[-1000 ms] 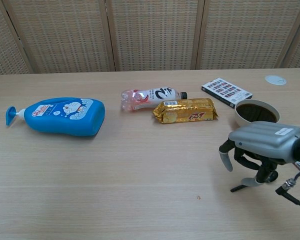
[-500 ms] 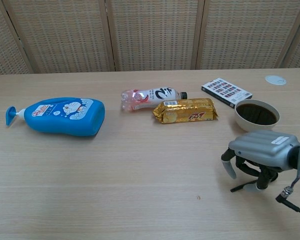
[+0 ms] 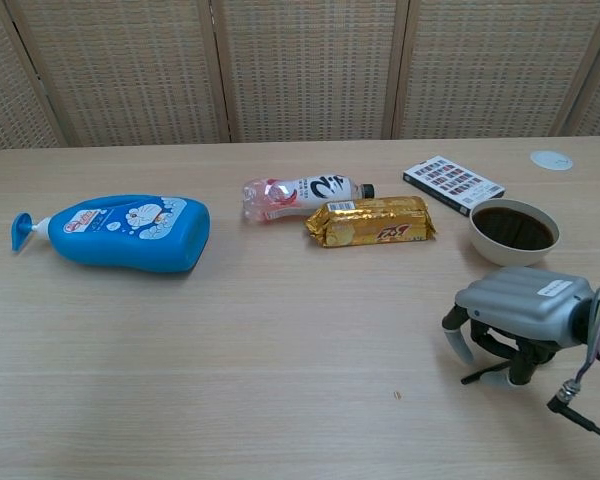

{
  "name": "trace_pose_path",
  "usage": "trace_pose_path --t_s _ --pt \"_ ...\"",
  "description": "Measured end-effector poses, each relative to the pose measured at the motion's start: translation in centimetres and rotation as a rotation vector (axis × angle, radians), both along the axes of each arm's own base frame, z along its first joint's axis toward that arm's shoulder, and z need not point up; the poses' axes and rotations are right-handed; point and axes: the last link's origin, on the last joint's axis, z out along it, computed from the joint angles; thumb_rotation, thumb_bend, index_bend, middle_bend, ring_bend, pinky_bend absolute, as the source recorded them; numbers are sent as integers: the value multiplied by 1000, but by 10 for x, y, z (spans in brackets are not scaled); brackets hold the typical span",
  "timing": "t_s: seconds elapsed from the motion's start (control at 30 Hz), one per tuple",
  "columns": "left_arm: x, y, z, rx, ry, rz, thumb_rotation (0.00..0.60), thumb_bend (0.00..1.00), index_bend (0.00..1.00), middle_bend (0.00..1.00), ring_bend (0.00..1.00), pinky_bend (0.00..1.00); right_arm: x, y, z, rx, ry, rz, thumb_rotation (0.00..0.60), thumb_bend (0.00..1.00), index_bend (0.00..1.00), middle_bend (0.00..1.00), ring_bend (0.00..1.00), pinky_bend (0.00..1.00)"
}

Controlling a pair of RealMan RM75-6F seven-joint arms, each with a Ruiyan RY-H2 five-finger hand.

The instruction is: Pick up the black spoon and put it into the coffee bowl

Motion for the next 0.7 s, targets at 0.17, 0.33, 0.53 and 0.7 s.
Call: trace_pose_path --t_s 0.17,0.33,0.53,0.7 --pt "0 0 -1 0 -1 0 600 467 0 0 0 0 -1 0 0 -3 2 -5 600 482 566 892 879 1000" --pt "-1 0 -1 1 -1 1 600 466 0 0 0 0 -1 0 -2 -4 5 -6 600 482 571 892 881 1000" --pt "-3 0 -1 0 0 6 600 466 0 0 0 0 -1 0 -4 -1 12 -7 600 482 575 892 882 1000" --pt "-4 -2 -1 0 -1 9 600 466 0 0 0 0 -2 0 -6 3 19 -14 600 481 575 892 882 1000"
